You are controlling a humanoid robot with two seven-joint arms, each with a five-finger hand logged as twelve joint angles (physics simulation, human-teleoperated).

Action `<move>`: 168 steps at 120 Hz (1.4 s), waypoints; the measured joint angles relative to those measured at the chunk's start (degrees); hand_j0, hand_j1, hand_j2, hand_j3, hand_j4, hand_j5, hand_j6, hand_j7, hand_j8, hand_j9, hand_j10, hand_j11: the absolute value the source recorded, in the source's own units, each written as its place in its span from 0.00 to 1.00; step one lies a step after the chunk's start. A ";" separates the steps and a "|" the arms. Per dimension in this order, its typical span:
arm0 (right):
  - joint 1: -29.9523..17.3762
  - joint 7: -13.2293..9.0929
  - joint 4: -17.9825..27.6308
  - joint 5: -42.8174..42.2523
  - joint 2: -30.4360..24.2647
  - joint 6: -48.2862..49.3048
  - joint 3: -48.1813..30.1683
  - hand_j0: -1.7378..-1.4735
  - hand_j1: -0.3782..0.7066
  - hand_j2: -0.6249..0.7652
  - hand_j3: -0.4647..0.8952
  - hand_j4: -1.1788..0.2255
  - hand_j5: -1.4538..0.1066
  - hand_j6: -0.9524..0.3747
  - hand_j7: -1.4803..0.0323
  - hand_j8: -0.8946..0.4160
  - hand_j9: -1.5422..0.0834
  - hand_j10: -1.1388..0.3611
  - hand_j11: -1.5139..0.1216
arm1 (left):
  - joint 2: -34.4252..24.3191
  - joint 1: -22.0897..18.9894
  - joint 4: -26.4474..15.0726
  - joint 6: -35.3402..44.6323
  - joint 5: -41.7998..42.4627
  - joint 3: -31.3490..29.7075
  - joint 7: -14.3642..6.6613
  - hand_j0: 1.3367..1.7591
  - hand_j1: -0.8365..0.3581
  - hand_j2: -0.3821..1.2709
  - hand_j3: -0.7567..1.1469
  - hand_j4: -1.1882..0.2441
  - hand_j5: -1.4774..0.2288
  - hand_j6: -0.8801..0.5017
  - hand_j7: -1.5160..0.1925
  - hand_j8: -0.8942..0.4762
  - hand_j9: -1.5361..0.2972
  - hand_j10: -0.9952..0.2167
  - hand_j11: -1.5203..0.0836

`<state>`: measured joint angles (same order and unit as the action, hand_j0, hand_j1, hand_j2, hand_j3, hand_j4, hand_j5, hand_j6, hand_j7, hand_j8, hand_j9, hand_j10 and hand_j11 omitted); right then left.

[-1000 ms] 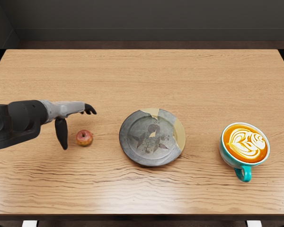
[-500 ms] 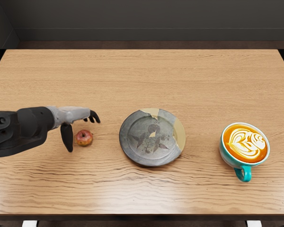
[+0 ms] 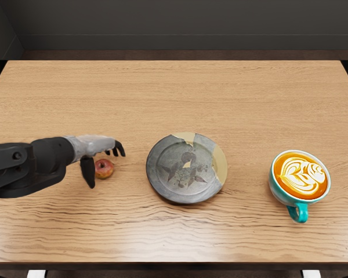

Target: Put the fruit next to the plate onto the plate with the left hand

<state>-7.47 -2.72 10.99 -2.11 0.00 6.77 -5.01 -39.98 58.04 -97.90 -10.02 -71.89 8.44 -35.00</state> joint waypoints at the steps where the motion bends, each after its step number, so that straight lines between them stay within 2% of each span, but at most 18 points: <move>1: 0.00 0.00 0.00 0.00 0.00 0.00 0.00 0.30 0.04 0.45 0.34 0.83 0.92 0.71 0.97 0.67 0.94 0.75 0.91 | 0.11 -0.01 0.07 0.01 -0.01 0.00 0.00 0.76 0.68 0.27 0.40 0.61 0.63 0.41 0.65 0.42 0.61 0.56 0.69; 37: 0.00 0.00 0.00 0.00 0.00 0.00 0.00 0.30 0.04 0.45 0.34 0.83 0.92 0.71 0.97 0.67 0.94 0.75 0.91 | 0.87 -0.12 2.28 0.19 -0.06 0.02 0.00 0.76 0.66 0.27 0.40 0.60 0.61 0.39 0.63 0.41 0.60 0.54 0.68; 80: 0.00 0.00 0.00 0.00 0.00 0.00 0.00 0.30 0.04 0.45 0.34 0.83 0.92 0.71 0.97 0.67 0.94 0.75 0.91 | 0.86 -2.66 1.01 5.23 -4.76 0.06 0.00 0.76 0.61 0.28 0.40 0.56 0.58 0.36 0.60 0.37 0.57 0.50 0.64; 96: 0.00 0.00 0.00 0.00 0.00 0.00 0.00 0.30 0.04 0.45 0.34 0.83 0.92 0.71 0.97 0.67 0.94 0.75 0.91 | 0.87 -3.65 0.81 6.27 -6.11 0.09 -0.02 0.76 0.62 0.25 0.40 0.57 0.57 0.36 0.59 0.38 0.56 0.51 0.63; 141: 0.00 0.00 0.00 0.00 0.00 0.00 0.00 0.30 0.04 0.45 0.34 0.83 0.92 0.71 0.97 0.67 0.94 0.75 0.91 | 0.42 -5.22 -0.26 8.83 -8.67 0.06 -0.01 0.76 0.61 0.28 0.40 0.55 0.57 0.36 0.58 0.36 0.56 0.50 0.63; 168: 0.00 0.00 0.00 0.00 0.00 0.00 0.00 0.30 0.04 0.45 0.34 0.83 0.92 0.71 0.97 0.67 0.94 0.75 0.91 | 0.34 -6.19 -1.42 9.26 -8.99 0.01 0.00 0.76 0.55 0.29 0.40 0.52 0.53 0.32 0.55 0.33 0.52 0.45 0.59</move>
<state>-7.47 -2.72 10.99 -2.11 0.00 6.77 -5.01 -39.64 51.85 -99.31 -0.76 -80.88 8.45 -35.00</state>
